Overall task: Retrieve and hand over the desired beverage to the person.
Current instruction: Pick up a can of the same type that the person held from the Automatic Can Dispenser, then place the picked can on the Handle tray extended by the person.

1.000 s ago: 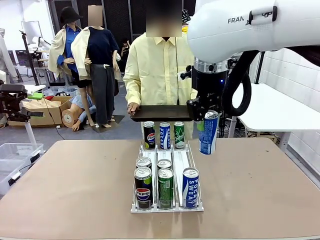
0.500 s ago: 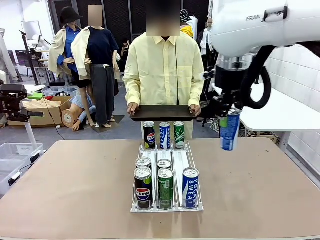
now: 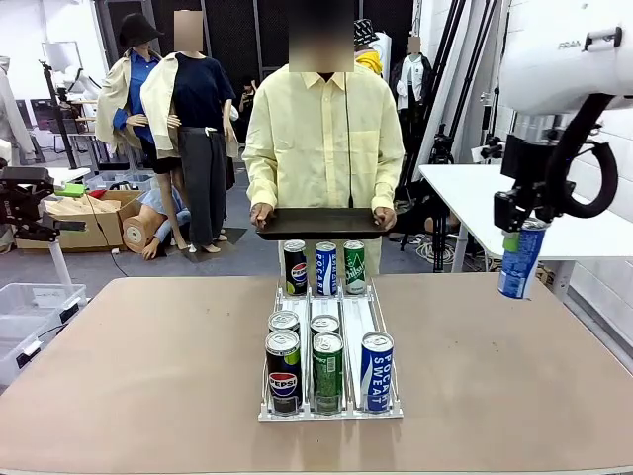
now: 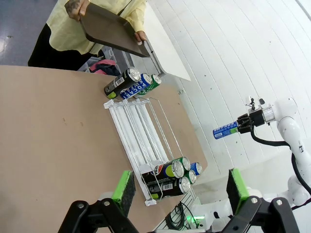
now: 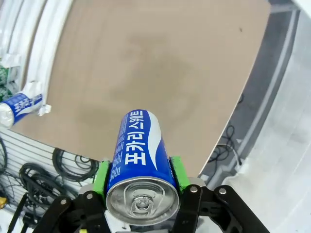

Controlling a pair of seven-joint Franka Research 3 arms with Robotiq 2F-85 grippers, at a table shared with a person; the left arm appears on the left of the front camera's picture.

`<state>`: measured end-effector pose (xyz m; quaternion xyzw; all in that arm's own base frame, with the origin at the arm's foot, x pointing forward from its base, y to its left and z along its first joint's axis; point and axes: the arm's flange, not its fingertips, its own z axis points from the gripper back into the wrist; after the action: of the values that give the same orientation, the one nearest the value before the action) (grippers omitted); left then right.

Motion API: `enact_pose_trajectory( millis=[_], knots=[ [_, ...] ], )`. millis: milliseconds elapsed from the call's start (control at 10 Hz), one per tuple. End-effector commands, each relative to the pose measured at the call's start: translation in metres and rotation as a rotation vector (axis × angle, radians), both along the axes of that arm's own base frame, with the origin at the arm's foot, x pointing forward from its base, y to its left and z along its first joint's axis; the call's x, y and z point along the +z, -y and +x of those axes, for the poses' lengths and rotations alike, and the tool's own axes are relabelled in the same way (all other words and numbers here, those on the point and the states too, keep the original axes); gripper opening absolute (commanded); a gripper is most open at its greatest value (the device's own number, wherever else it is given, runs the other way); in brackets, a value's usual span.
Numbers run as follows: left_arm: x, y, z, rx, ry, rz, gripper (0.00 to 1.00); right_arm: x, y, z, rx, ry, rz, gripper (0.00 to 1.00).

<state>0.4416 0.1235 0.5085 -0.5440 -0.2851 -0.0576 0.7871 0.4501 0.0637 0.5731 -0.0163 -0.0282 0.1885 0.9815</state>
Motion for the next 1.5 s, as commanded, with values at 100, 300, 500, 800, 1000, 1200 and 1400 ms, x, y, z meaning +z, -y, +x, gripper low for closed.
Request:
enact_pose_trajectory(
  millis=[100, 300, 500, 800, 1000, 1200, 1400],
  knots=[
    [0.001, 0.000, 0.000, 0.003, 0.004, -0.003, 1.00, 0.010, 0.015, -0.014, 0.047, 0.038, 0.039, 0.09],
    [0.001, 0.000, 0.000, 0.003, 0.004, -0.003, 1.00, 0.004, 0.015, -0.004, 0.008, 0.012, 0.010, 0.09],
    [0.001, 0.000, 0.000, 0.003, 0.004, -0.003, 1.00, 0.004, 0.015, -0.004, 0.008, 0.012, 0.010, 0.09],
    [0.001, 0.000, 0.000, 0.003, 0.004, -0.003, 1.00, 0.004, 0.015, -0.004, 0.008, 0.012, 0.010, 0.09],
    [0.001, 0.000, 0.000, 0.003, 0.004, -0.003, 1.00, 0.004, 0.015, -0.004, 0.008, 0.012, 0.010, 0.09],
    [0.001, 0.000, 0.000, 0.003, 0.004, -0.003, 1.00, 0.004, 0.015, -0.004, 0.008, 0.012, 0.010, 0.09],
    [0.001, 0.000, 0.000, 0.003, 0.004, -0.003, 1.00, 0.004, 0.015, -0.004, 0.008, 0.012, 0.010, 0.09]
  ],
)
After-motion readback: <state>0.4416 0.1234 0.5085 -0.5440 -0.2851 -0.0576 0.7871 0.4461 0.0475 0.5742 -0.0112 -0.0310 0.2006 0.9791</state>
